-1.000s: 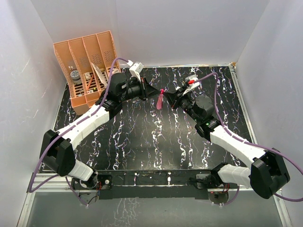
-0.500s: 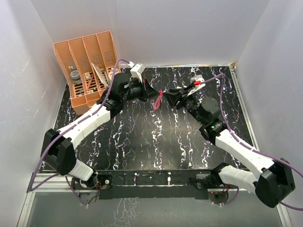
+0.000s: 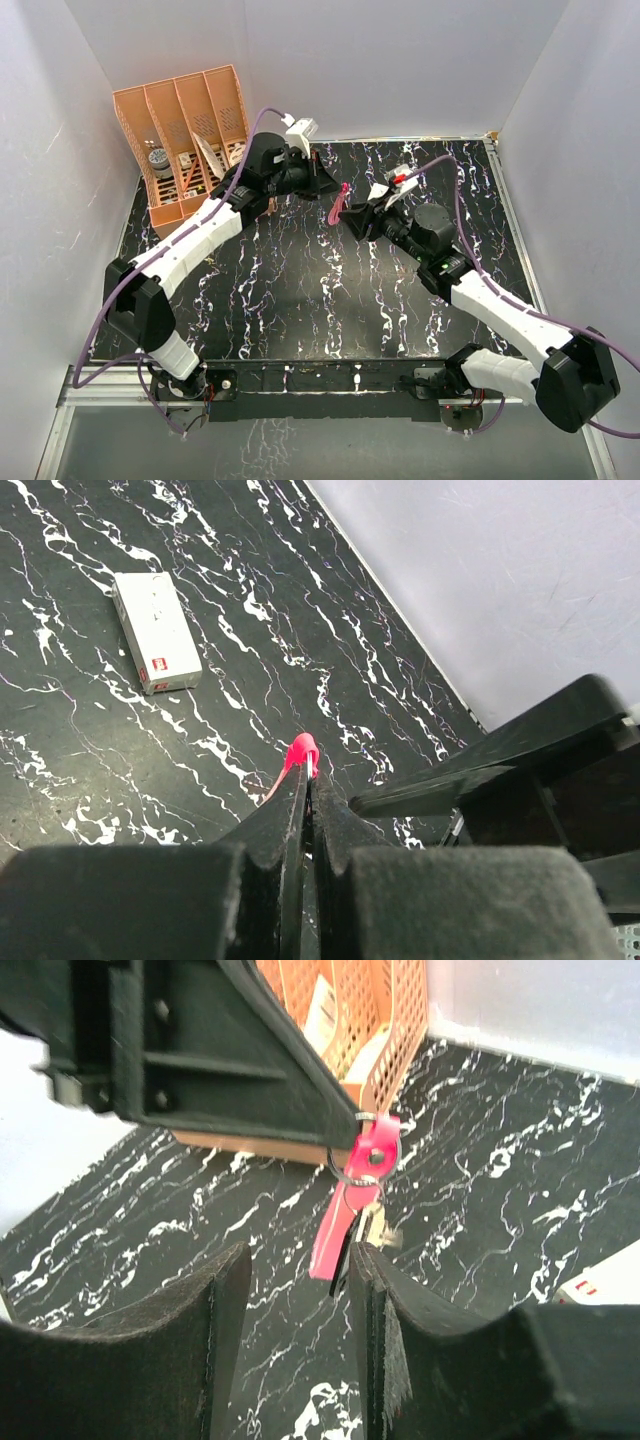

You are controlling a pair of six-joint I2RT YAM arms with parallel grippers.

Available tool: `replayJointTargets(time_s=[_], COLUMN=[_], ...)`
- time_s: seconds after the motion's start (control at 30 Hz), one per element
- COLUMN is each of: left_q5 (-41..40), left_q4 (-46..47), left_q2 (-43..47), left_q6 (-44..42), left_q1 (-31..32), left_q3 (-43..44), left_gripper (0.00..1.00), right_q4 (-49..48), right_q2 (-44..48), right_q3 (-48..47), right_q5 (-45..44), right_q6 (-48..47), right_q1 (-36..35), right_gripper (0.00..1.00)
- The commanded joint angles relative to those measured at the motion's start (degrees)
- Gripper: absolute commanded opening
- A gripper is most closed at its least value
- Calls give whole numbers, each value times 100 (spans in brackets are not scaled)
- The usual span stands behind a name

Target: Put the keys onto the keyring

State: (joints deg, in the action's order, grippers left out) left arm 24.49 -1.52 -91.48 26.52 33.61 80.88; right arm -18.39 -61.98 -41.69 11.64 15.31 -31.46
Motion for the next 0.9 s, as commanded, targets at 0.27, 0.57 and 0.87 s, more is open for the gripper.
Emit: replayJointTargets(time_s=[0.27,0.57,0.87], left_q5=[350,397,425], left_q4=[-990,-1003,-1141], left_q2=[-165,18,34], left_q6=[-145,-94,-112], left_q1=[25,28,31], left_q3=[647,525,571], left_gripper=[0,0,0], right_q4=[-108,-195,-247], right_q2=[-321,-591,-619], right_q3=[-113,-83,-45], right_q5=[26,23,-110], right_q6=[-111,-153,-189], right_q1=[-9,-9,-9], right_gripper=[42,36,9])
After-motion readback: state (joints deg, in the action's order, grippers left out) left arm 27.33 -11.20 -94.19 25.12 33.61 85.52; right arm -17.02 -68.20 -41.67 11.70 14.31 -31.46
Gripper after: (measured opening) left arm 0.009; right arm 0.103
